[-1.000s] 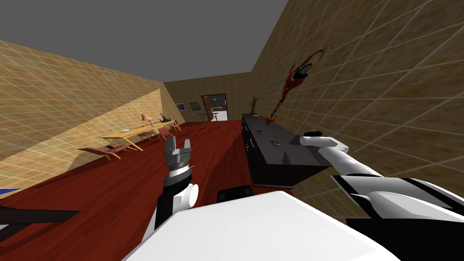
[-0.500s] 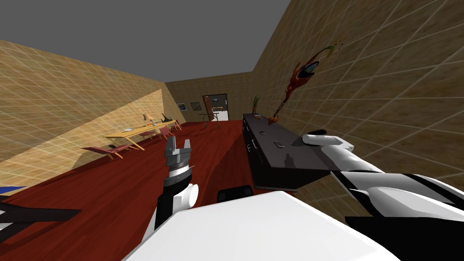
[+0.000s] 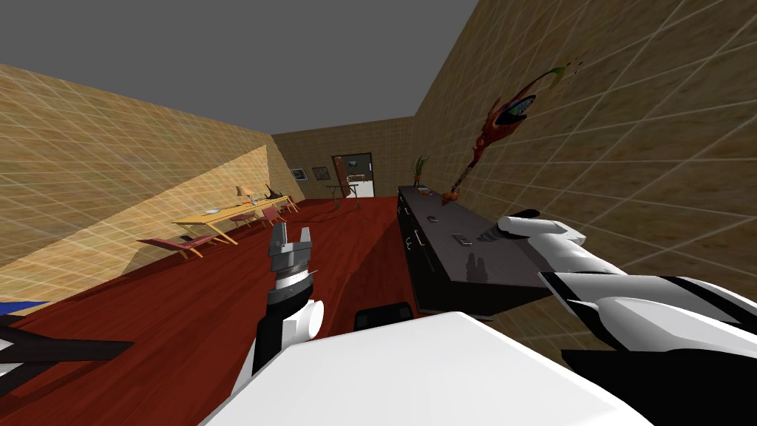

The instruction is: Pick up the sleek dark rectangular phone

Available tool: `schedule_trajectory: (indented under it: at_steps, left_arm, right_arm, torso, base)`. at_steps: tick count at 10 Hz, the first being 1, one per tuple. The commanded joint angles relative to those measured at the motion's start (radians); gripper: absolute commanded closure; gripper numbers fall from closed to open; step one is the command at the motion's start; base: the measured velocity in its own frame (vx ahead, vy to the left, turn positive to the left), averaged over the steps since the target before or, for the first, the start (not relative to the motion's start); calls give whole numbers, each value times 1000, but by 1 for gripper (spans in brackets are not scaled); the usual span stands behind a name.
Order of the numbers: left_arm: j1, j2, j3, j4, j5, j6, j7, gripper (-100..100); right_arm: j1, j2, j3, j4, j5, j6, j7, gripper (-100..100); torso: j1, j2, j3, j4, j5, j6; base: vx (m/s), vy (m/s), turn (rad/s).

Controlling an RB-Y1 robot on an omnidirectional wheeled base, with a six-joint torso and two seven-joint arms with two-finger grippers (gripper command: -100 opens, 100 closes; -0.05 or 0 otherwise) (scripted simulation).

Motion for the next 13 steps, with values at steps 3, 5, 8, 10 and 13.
schedule_trajectory:
  at_steps: [3, 5, 8, 10, 13]
  left_arm:
    - [0, 0, 0, 0, 0, 0, 0, 0]
    - [0, 0, 0, 0, 0, 0, 0, 0]
    - [0, 0, 0, 0, 0, 0, 0, 0]
    - [0, 0, 0, 0, 0, 0, 0, 0]
    - [0, 0, 0, 0, 0, 0, 0, 0]
  right_arm:
    - [-30, -15, -7, 61, -37, 107, -22, -100]
    - [-52, -23, -10, 104, -61, 163, -33, -100]
    - [-88, -35, -15, 182, -103, 243, -51, -100]
    - [-101, -40, -16, 216, -121, 302, -59, -100]
    - [-112, -43, -17, 249, -137, 351, -65, -100]
  torso:
    - [0, -1, -1, 0, 0, 0]
    - [0, -1, -1, 0, 0, 0]
    - [-2, -1, -1, 0, -1, 0]
    - [-2, 0, 0, 0, 0, 0]
    - [-2, 0, 0, 0, -1, 0]
  base:
    - [73, 18, 29]
    - [81, 11, 23]
    - [83, -4, 25]
    - [69, -7, 13]
    - [65, -8, 10]
